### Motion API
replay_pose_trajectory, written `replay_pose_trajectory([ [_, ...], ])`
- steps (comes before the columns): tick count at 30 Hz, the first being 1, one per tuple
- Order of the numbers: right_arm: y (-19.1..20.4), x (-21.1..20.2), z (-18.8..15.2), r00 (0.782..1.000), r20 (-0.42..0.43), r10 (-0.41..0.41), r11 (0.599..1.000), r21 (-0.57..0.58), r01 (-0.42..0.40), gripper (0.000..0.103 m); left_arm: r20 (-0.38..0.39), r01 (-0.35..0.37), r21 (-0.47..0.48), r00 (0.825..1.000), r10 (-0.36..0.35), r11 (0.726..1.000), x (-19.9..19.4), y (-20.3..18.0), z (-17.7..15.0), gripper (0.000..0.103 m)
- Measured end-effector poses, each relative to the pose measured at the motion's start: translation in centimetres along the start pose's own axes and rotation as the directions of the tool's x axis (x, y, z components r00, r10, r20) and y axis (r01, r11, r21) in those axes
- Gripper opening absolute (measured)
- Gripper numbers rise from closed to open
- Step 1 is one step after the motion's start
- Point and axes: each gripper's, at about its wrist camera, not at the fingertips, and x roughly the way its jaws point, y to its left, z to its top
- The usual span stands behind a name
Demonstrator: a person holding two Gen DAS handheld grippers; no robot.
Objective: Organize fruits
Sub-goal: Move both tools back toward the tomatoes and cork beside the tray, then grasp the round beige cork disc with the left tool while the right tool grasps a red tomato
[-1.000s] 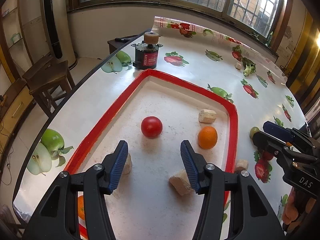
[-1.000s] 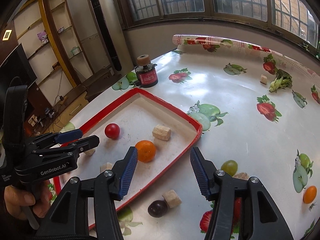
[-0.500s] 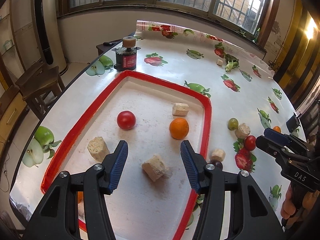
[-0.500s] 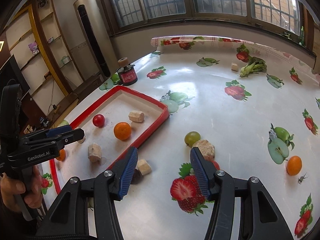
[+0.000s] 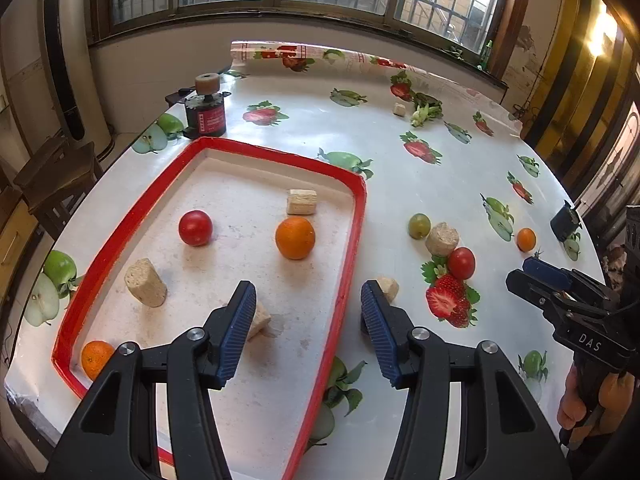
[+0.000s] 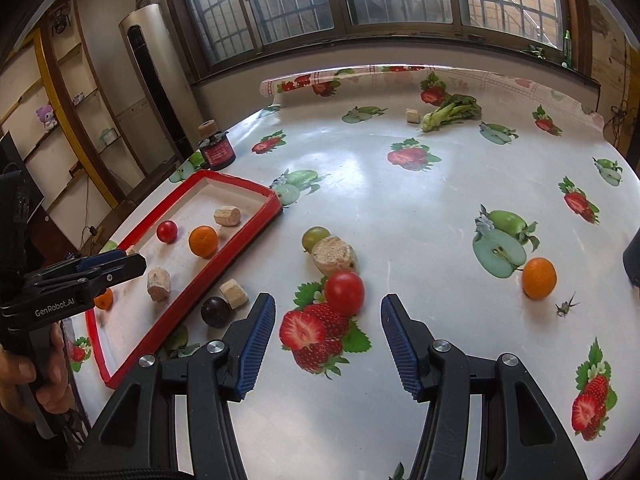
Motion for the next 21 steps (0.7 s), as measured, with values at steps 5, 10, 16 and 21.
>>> replay_pose_trajectory([
  [5, -1.7, -0.7, -1.2, 1.0, -0.004, -0.021, 0.999, 0.031, 0.021, 0.057, -0.014, 0.022, 0.026, 1.0, -0.021, 0.999, 0.4, -1.7, -0.4, 0.053],
  [10, -2.4, -0.2, -1.5, 1.0, -0.012, -0.014, 0.999, 0.047, 0.015, 0.057, -0.021, 0.033, 0.04, 0.999, -0.032, 0.999, 0.7, -2.8, -0.5, 0.053],
  [16, -1.1, 2.6, -0.8, 0.999, -0.039, 0.022, 1.0, 0.011, -0.021, 0.057, -0.031, 0.039, 0.036, 0.999, -0.038, 0.999, 1.4, -3.2, 0.0, 0.053],
  [21, -0.6, 6.2, 0.0, 0.995, -0.092, 0.023, 1.0, -0.009, -0.024, 0.055, -0.041, 0.051, 0.037, 0.998, -0.05, 0.998, 2.4, -3.9, 0.8, 0.053],
])
